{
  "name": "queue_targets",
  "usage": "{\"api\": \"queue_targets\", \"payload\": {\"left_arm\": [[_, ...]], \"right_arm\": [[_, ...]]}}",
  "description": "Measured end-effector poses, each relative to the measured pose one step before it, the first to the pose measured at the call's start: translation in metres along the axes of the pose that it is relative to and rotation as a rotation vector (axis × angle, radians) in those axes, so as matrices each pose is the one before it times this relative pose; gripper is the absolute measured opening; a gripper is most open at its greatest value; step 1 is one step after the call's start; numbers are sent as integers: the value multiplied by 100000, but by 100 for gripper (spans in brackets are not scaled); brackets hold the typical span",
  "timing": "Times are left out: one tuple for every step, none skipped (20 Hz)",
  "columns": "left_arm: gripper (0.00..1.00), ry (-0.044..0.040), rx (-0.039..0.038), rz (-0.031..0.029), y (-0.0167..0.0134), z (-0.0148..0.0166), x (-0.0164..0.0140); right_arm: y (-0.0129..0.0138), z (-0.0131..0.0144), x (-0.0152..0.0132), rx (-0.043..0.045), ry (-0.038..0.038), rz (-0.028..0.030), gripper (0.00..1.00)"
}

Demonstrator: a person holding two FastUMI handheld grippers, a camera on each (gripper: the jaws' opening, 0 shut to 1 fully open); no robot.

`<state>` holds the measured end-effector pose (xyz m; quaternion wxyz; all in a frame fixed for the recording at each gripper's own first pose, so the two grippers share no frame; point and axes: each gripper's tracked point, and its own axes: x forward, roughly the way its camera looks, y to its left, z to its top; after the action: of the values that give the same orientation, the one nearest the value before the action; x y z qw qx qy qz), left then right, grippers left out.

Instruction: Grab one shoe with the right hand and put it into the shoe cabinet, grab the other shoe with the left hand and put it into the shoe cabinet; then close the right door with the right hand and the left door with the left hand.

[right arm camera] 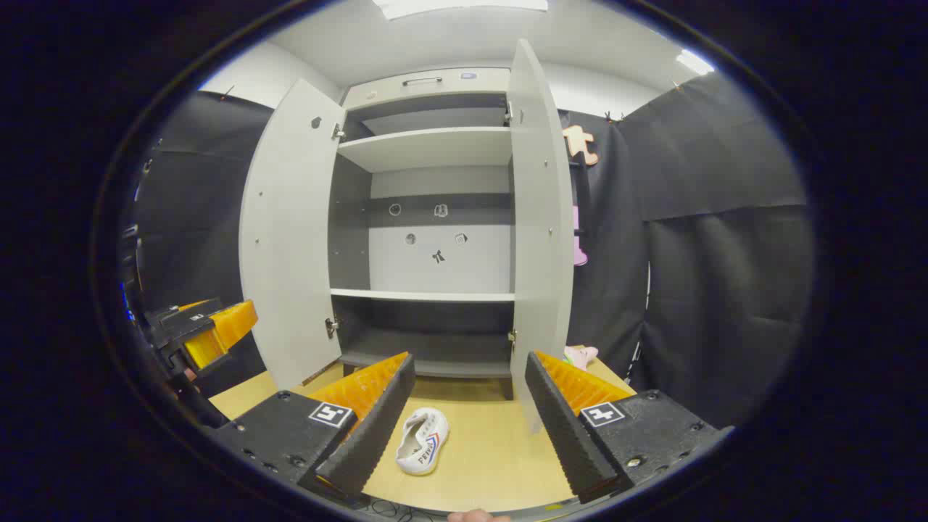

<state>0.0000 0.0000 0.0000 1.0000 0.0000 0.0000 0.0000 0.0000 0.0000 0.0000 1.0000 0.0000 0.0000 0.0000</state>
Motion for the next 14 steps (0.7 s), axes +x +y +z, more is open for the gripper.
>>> {"api": "queue_targets", "payload": {"left_arm": [[95, -616, 624, -14, -15, 72, -46], [95, -63, 603, 107, 13, -46, 22], [95, 82, 441, -474, 9, -117, 114], [95, -17, 436, -576, -20, -14, -32], [95, -23, 359, -300, 7, -40, 32], [95, -154, 230, -356, -29, 14, 0], [95, -262, 118, -472, -36, 0, 50], [95, -285, 62, -414, -36, 34, 5], [95, -320, 7, -525, -82, 27, 48], [95, -106, 119, -610, -72, -5, -10], [95, -239, 144, -420, -21, 22, -45], [95, -233, 88, -232, -27, 52, 79], [95, -4, -59, -197, -16, -123, 64], [95, -266, -278, -345, -53, -70, 47]], "right_arm": [[-42, 49, 108, 27, 153, -305, 99], [-16, -102, -73, 133, 298, -288, 99], [-54, 55, 57, 282, 159, -272, 99], [-15, -53, -40, 270, 40, 137, 99], [-35, 89, -17, 11, 9, 29, 99], [-126, -34, -82, -82, -202, -441, 99], [8, 92, 7, -88, -345, -411, 99], [62, 57, -19, 3, -499, -96, 99], [-1, 102, -24, -1, -373, -146, 99], [26, -28, -61, 28, -378, -48, 99], [67, 95, -38, -74, -384, 58, 99], [-12, 28, -37, -289, -266, -173, 99], [-34, 40, 35, -420, -171, -165, 99], [81, -107, 1, -467, 29, -105, 99]]}}
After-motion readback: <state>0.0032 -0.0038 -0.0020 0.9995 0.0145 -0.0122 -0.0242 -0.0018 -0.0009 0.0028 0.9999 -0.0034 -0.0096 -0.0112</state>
